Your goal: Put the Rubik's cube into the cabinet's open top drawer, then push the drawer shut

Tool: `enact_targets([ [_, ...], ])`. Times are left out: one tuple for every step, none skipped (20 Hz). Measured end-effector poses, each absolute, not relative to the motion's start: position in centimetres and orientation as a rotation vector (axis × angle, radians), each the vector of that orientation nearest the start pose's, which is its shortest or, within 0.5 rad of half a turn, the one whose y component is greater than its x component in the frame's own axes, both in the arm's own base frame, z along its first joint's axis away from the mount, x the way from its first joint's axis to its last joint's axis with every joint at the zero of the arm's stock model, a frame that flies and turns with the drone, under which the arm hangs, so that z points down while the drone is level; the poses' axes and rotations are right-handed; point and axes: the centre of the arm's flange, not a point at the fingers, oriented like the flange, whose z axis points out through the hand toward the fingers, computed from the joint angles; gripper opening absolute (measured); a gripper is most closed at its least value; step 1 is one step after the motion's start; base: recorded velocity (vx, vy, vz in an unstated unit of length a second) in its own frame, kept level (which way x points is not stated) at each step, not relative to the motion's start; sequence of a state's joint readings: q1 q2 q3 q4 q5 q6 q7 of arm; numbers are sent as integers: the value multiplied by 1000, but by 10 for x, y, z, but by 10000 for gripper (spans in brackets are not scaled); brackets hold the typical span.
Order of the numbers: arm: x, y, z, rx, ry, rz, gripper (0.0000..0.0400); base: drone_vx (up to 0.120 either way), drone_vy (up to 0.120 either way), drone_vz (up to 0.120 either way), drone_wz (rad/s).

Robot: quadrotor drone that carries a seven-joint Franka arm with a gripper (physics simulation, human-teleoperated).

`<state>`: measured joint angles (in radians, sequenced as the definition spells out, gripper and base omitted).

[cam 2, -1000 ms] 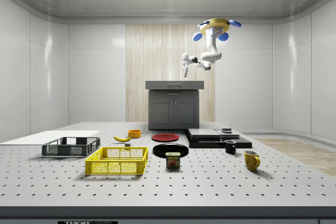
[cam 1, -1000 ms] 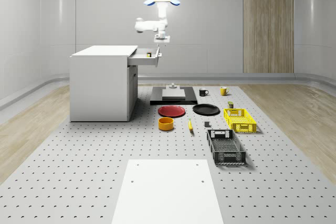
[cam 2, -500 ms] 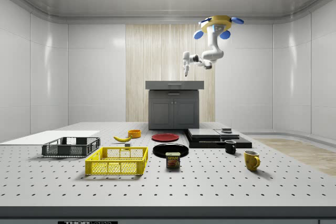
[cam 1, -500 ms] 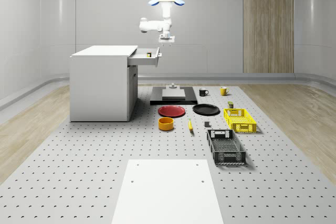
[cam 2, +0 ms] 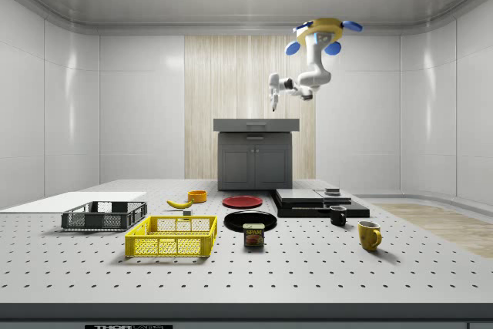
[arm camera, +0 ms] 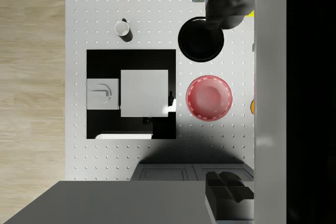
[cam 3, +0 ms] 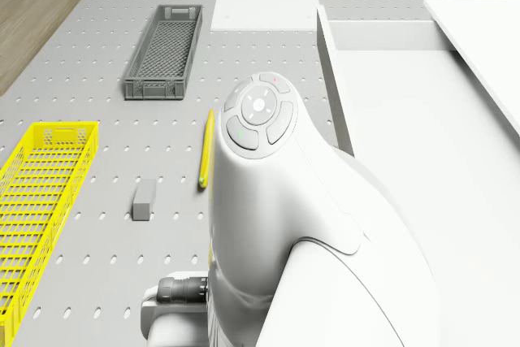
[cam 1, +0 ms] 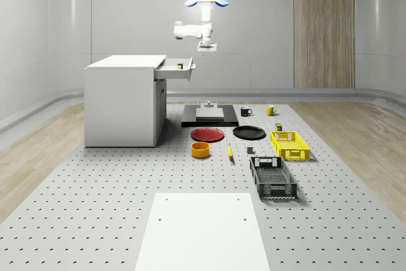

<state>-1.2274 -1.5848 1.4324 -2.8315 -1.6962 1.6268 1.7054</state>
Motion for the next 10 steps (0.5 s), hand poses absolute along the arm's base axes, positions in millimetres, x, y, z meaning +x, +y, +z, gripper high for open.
enact_targets([
  [321,0,479,1,-2,786,400,0,120,0,0],
  [321,0,479,1,-2,786,400,0,120,0,0],
  [321,0,479,1,-2,786,400,0,120,0,0],
  [321,0,479,1,-2,786,400,0,120,0,0],
  [321,0,479,1,-2,786,400,0,120,0,0],
  [321,0,479,1,-2,786,400,0,120,0,0],
  [321,0,479,1,-2,786,400,0,120,0,0],
  [321,0,479,1,-2,786,400,0,120,0,0],
  [321,0,479,1,-2,786,400,0,120,0,0],
  [321,0,479,1,-2,786,400,0,120,0,0],
])
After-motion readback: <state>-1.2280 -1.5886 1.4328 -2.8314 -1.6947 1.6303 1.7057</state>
